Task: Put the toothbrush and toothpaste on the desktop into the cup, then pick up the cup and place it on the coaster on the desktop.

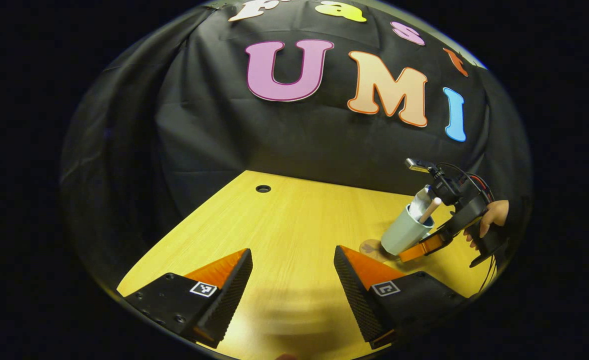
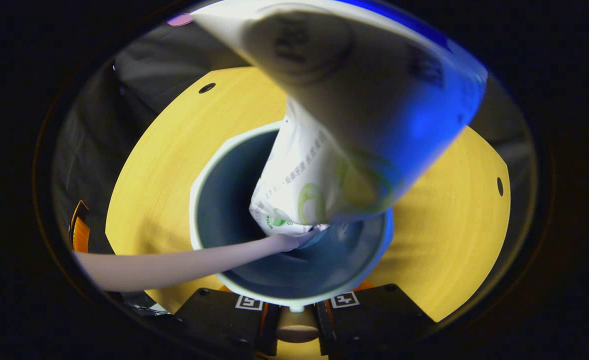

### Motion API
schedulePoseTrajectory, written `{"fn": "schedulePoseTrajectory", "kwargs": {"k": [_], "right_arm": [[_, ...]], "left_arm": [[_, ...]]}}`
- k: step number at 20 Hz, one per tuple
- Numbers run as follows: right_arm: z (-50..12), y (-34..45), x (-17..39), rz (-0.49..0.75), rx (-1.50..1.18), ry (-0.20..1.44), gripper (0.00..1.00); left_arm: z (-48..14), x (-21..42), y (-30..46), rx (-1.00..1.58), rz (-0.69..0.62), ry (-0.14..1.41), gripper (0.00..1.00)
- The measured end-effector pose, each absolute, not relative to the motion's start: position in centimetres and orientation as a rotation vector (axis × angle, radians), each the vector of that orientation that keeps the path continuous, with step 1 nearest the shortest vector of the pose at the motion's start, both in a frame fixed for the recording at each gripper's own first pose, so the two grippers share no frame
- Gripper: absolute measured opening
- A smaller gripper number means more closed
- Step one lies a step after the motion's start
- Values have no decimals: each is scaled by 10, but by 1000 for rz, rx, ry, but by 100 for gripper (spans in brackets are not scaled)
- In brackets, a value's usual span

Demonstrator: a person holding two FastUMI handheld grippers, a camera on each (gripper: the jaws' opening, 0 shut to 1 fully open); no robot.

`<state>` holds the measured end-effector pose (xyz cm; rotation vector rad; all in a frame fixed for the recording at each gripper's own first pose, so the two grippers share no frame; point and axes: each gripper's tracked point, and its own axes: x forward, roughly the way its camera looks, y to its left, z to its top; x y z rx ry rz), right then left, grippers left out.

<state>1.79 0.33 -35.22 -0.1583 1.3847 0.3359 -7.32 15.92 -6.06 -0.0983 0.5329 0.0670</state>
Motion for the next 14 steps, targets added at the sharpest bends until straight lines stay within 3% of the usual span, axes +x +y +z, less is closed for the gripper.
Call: {"fn": "schedulePoseTrajectory", "kwargs": {"k": [10,14], "right_arm": [[-343,15,22,323,-234,1398,32],[-303,6,29,338,-191,1261,86]], "left_arm": [[-57,-71,176,-112,76,519,95],[-45,-60,150,-96,26,501,95]]}}
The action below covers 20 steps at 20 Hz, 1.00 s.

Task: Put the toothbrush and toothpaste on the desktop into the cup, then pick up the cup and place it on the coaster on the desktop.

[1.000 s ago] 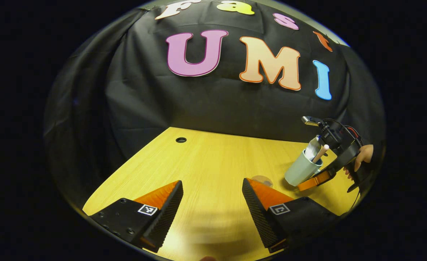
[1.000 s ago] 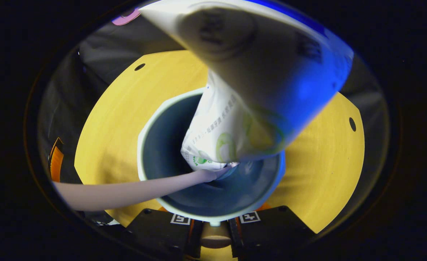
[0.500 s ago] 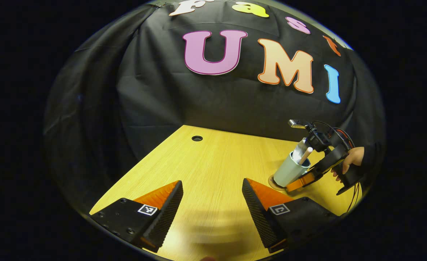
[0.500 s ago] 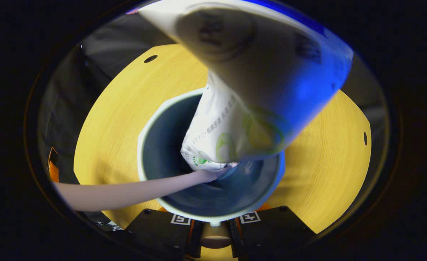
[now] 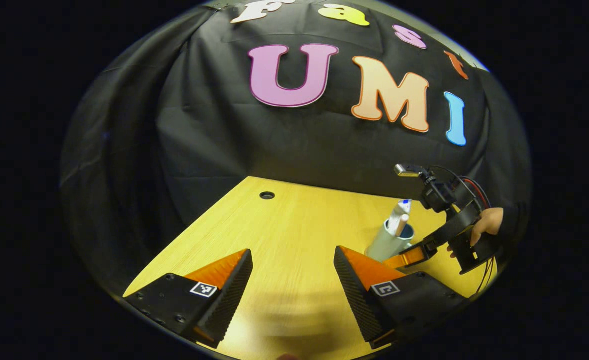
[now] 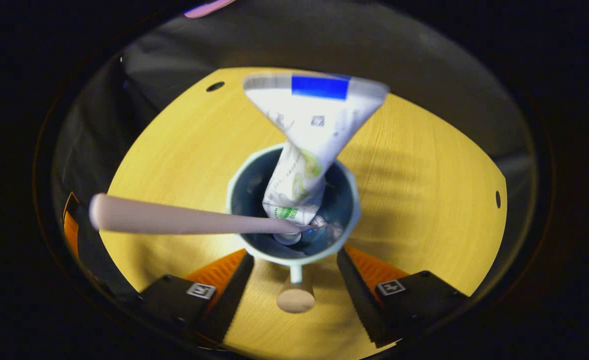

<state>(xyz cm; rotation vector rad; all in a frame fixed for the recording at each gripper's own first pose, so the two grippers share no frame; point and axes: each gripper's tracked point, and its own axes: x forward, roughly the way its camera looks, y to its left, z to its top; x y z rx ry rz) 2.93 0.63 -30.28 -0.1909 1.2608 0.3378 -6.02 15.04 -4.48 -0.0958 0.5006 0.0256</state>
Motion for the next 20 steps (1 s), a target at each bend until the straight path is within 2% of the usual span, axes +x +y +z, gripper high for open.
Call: {"fn": "schedulePoseTrajectory", "kwargs": {"k": [1,10,14,18,20], "right_arm": [[-289,-2,30,329,-186,1219,99],[-128,-78,3,268,-62,651,100],[-60,-114,-14,177,-62,414,100],[-3,-123,-32,173,23,233,99],[9,-129,-34,173,49,198,100]], "left_arm": [[-41,-57,142,-93,9,495,95],[6,-37,42,-110,-135,414,95],[26,-39,5,-121,-177,383,95],[50,-44,-15,-116,-182,327,95],[65,-43,-22,-115,-184,287,95]]}}
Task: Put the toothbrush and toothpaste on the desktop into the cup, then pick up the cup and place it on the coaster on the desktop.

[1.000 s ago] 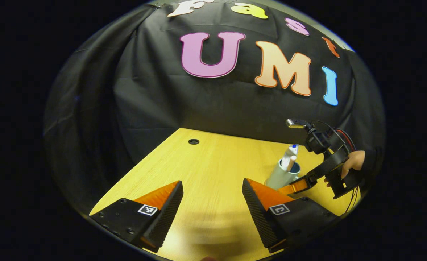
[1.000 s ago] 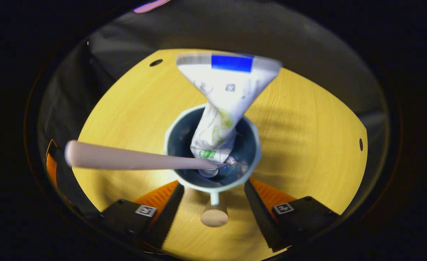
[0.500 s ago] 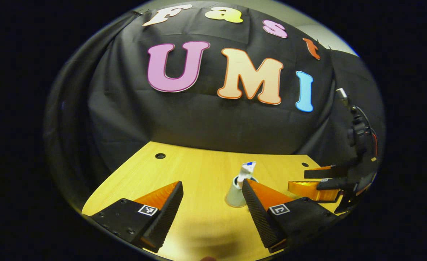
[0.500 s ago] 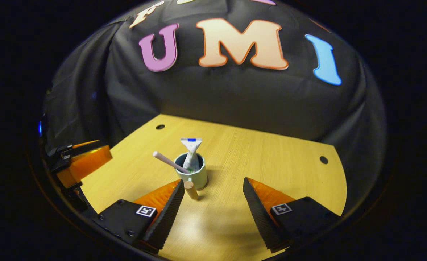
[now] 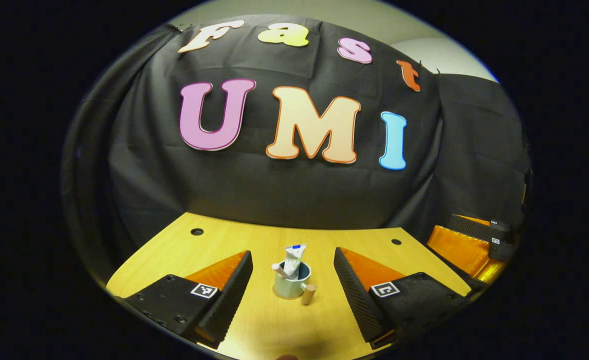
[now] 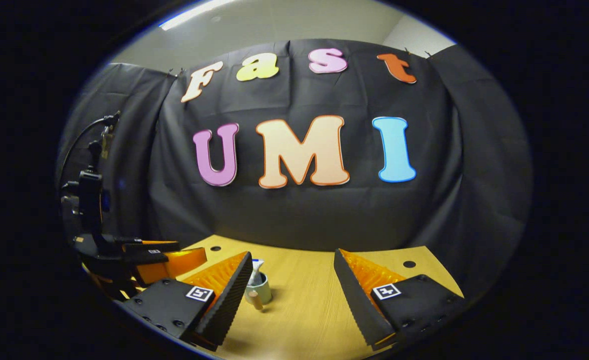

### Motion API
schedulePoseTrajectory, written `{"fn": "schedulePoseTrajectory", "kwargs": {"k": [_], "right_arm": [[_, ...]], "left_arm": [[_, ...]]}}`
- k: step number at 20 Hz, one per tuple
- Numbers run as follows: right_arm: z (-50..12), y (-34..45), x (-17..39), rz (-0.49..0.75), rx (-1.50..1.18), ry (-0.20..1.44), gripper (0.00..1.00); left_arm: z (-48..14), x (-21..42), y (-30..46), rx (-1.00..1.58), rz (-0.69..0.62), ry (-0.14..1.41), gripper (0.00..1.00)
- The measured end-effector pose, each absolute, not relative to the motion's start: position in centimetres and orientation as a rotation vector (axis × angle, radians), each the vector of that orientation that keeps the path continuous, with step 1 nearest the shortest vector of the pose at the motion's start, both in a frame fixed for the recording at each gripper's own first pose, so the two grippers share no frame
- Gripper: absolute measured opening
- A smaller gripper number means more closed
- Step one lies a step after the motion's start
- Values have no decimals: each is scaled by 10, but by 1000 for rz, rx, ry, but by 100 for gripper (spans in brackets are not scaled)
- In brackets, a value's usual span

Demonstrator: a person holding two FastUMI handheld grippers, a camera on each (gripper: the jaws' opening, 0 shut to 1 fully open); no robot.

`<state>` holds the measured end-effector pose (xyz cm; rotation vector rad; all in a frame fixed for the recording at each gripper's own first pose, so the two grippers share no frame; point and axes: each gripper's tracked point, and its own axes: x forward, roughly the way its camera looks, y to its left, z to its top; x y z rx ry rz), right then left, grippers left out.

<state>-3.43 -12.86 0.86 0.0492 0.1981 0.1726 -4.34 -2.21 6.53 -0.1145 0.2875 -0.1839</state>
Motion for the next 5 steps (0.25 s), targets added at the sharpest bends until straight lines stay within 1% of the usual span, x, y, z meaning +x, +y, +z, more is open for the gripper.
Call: {"fn": "schedulePoseTrajectory", "kwargs": {"k": [5], "right_arm": [[34,-146,-28,147,74,134,99]], "left_arm": [[89,-39,-29,-92,-192,233,94]]}}
